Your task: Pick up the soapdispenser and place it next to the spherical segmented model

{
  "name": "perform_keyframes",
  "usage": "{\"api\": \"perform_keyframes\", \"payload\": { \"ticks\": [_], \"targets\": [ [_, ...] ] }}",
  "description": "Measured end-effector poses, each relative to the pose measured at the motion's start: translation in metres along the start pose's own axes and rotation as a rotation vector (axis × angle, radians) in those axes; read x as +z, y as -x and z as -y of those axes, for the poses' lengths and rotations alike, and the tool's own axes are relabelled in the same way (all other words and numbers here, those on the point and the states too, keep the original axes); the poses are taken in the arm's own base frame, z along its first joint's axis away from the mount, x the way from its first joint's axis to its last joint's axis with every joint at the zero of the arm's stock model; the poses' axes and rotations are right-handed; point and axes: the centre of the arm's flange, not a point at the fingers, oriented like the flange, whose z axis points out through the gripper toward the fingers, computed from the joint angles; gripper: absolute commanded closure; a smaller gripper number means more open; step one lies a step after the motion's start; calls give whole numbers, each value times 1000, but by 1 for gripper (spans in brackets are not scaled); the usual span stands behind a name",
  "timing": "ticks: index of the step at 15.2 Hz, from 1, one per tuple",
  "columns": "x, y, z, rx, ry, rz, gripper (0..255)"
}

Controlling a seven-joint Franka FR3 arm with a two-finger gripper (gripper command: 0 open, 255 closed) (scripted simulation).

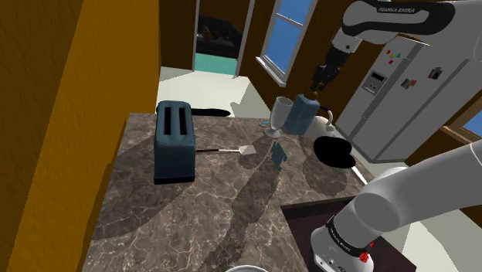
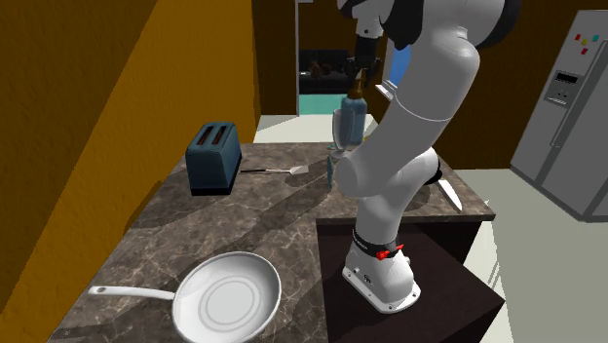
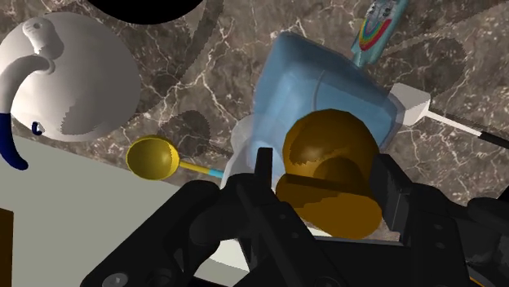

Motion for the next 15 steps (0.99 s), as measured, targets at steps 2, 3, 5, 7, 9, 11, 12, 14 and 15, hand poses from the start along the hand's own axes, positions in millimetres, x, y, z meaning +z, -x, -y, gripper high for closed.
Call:
{"api": "perform_keyframes", "payload": {
  "ticks": [2,3,5,7,9,11,12,14,15],
  "targets": [
    [9,0,-1,0,0,0,255],
    [16,1,-2,0,0,0,255],
    [26,1,-1,0,0,0,255],
    [36,2,-2,0,0,0,255],
    [47,3,-1,0,0,0,255],
    [58,4,-3,0,0,0,255],
    [63,5,-3,0,0,0,255],
    [74,5,-4,0,0,0,255],
    [79,6,-4,0,0,0,255]
  ]
}}
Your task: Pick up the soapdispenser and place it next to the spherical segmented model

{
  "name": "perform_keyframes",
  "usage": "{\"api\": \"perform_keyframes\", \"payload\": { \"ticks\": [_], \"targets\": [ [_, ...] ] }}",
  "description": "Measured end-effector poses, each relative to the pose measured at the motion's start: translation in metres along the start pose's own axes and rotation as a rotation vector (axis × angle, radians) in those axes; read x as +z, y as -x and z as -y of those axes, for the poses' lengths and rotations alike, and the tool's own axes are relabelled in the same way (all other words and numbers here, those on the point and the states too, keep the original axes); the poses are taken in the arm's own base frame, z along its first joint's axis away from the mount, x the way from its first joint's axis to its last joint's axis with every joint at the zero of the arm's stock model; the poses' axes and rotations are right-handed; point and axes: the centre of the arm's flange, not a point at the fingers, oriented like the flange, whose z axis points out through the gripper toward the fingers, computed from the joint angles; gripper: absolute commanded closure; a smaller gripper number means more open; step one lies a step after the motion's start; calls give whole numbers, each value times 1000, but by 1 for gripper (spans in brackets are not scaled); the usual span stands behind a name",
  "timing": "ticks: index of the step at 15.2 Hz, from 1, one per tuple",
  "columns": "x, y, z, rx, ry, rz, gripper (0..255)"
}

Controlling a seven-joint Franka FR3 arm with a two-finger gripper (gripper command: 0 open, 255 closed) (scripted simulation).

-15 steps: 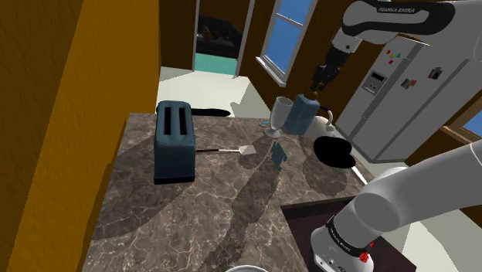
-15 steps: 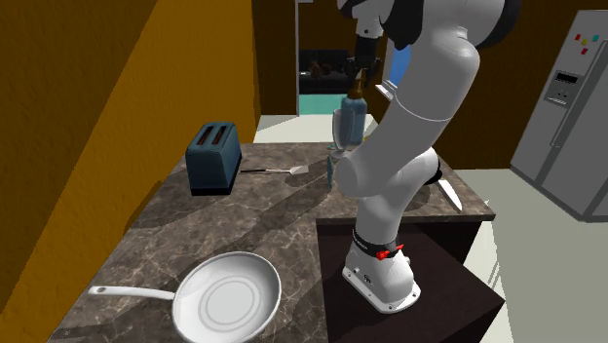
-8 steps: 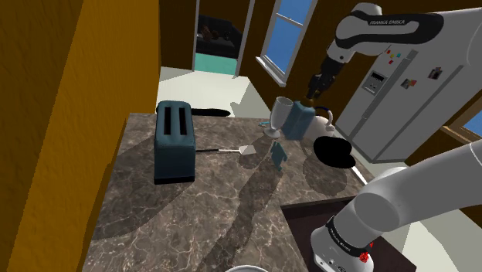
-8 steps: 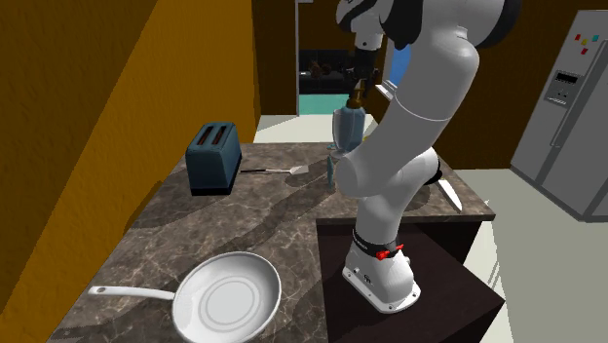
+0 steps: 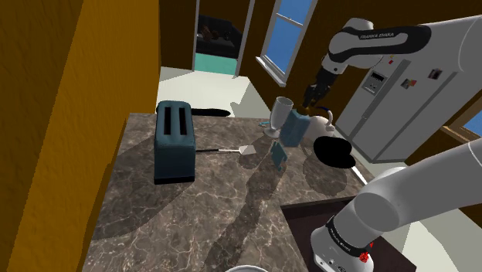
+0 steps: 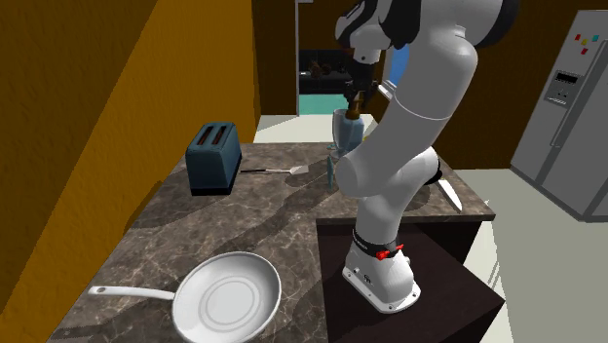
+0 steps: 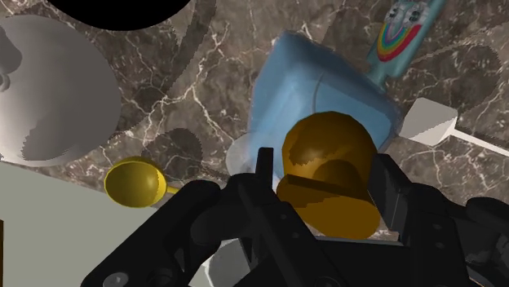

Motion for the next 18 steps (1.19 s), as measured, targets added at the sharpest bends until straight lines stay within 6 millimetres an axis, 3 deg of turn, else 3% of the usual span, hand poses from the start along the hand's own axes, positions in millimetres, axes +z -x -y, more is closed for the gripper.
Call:
{"api": "perform_keyframes", "payload": {
  "ticks": [8,15,16,18],
  "targets": [
    [42,2,-2,0,0,0,255],
    [47,4,-2,0,0,0,255],
    [47,4,-2,0,0,0,0],
    [47,4,-2,0,0,-1,0]
  ]
}}
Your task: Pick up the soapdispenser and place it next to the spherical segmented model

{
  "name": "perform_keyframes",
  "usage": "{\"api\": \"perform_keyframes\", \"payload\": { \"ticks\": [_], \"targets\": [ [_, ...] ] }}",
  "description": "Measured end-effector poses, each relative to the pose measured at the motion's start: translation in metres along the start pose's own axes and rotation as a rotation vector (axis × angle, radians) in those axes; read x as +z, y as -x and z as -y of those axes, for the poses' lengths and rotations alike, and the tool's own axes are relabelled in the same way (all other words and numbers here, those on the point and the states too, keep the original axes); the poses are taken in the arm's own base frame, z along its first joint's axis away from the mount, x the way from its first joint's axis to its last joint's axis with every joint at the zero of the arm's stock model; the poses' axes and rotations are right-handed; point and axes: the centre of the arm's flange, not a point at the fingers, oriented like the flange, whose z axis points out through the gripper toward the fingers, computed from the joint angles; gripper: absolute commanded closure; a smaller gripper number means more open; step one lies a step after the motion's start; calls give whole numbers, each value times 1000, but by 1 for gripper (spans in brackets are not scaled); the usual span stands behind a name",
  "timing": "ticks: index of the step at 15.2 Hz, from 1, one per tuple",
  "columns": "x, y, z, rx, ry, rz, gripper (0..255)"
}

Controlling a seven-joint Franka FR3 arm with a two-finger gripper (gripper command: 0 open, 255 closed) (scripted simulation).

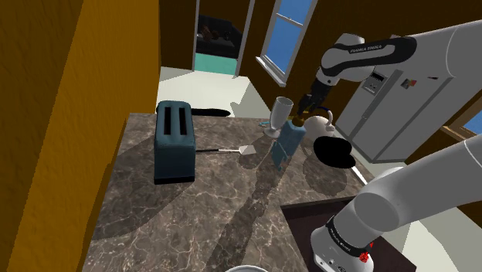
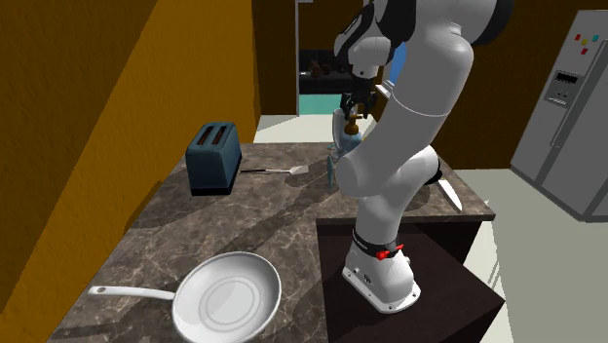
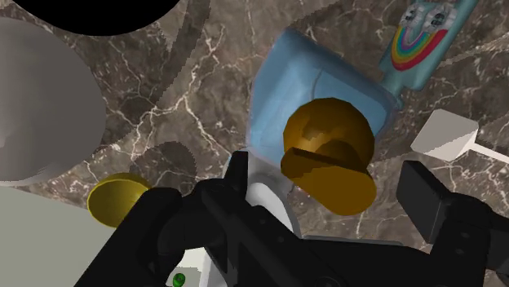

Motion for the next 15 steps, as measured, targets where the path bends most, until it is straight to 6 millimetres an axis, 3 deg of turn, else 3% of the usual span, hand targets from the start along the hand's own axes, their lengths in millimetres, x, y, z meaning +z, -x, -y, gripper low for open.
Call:
{"api": "perform_keyframes", "payload": {
  "ticks": [4,9,15],
  "targets": [
    [0,0,0,0,0,0,0],
    [-45,0,0,0,0,-2,0],
    [-50,0,0,0,0,0,0]
  ]
}}
